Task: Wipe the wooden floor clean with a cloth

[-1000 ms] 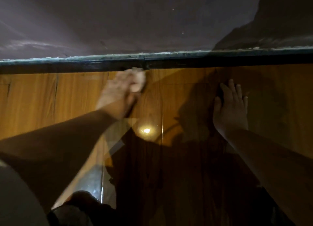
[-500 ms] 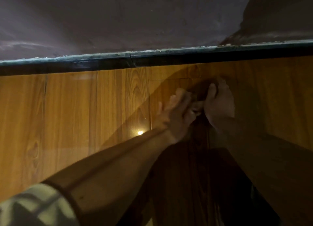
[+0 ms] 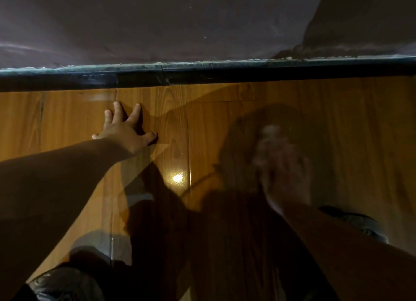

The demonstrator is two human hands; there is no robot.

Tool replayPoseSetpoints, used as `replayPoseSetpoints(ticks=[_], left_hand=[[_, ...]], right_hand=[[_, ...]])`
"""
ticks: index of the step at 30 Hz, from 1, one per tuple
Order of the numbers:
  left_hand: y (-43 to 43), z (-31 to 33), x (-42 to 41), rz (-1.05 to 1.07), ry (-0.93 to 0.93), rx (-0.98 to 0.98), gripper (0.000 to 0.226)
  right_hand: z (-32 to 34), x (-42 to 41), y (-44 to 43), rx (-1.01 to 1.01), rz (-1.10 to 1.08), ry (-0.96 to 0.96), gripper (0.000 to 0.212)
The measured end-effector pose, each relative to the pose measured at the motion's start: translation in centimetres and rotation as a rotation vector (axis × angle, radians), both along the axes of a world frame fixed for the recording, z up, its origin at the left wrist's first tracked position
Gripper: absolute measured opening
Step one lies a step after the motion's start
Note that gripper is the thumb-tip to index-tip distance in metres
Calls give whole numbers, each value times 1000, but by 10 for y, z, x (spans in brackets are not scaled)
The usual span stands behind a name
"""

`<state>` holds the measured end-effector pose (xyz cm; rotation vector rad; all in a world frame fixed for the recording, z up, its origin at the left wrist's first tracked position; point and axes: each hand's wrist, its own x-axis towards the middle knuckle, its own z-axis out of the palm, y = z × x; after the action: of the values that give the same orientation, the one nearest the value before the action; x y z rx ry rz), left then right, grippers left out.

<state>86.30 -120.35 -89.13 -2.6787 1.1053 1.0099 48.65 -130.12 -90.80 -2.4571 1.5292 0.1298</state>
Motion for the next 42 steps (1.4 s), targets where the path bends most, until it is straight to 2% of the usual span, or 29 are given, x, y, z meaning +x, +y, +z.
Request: replayPoseSetpoints(ticks=[2, 3, 4, 5, 7, 9, 10, 12, 14, 15, 19, 21, 23, 27, 30, 33, 35, 38, 41, 42], left_hand=[[0, 1, -4, -16, -13, 11, 87], [3, 2, -6, 0, -24, 21, 87], [4, 3, -7, 2, -37, 31, 86], [8, 2, -8, 0, -44, 43, 86], [6, 0, -14, -14, -48, 35, 84], [4, 0, -18, 18, -78, -20, 74], [3, 0, -22, 39, -81, -48, 68], [0, -1, -17, 68, -132, -112, 59], [-1, 1, -14, 40, -179, -136, 57], [3, -1, -11, 13, -196, -120, 58], [10, -1, -5, -23, -265, -153, 60], [9, 0, -4, -7, -282, -158, 60], [10, 1, -7, 17, -255, -146, 62], [2, -1, -9, 22, -246, -160, 61], [0, 2, -9, 19, -261, -154, 58], [2, 2, -9, 36, -272, -155, 57], [-2, 0, -10, 26, -281, -162, 57], [-7, 0, -10, 18, -276, -169, 57], [-3, 0, -10, 18, -204, -178, 55], [13, 6, -8, 39, -189, -182, 54]], right_hand=[[2, 5, -11, 25, -514, 6, 61], [4, 24, -6, 63, -611, 20, 62], [6, 45, 10, 91, -578, 23, 61], [6, 65, 31, 94, -451, 21, 60], [5, 96, 73, 13, -16, -58, 67], [9, 118, 111, 78, 488, -70, 49], [12, 121, 117, 160, 666, -67, 45], [10, 131, 88, 96, 748, -40, 50], [1, 117, 35, -54, 656, 62, 52], [-6, 106, 4, -13, 519, 58, 52], [7, 70, -110, -3, -305, 9, 62], [11, 97, -118, 58, -546, -20, 67], [10, 142, -87, 50, -518, -54, 69], [11, 225, -25, 105, -94, -193, 62], [12, 242, -27, 152, 110, -162, 57], [13, 212, -45, 68, 226, -109, 52], [11, 176, -68, -13, 93, -62, 47], [12, 128, -103, -42, -320, -70, 50], [11, 111, -117, 17, -454, -54, 57], [9, 124, -110, 47, -416, -64, 57]])
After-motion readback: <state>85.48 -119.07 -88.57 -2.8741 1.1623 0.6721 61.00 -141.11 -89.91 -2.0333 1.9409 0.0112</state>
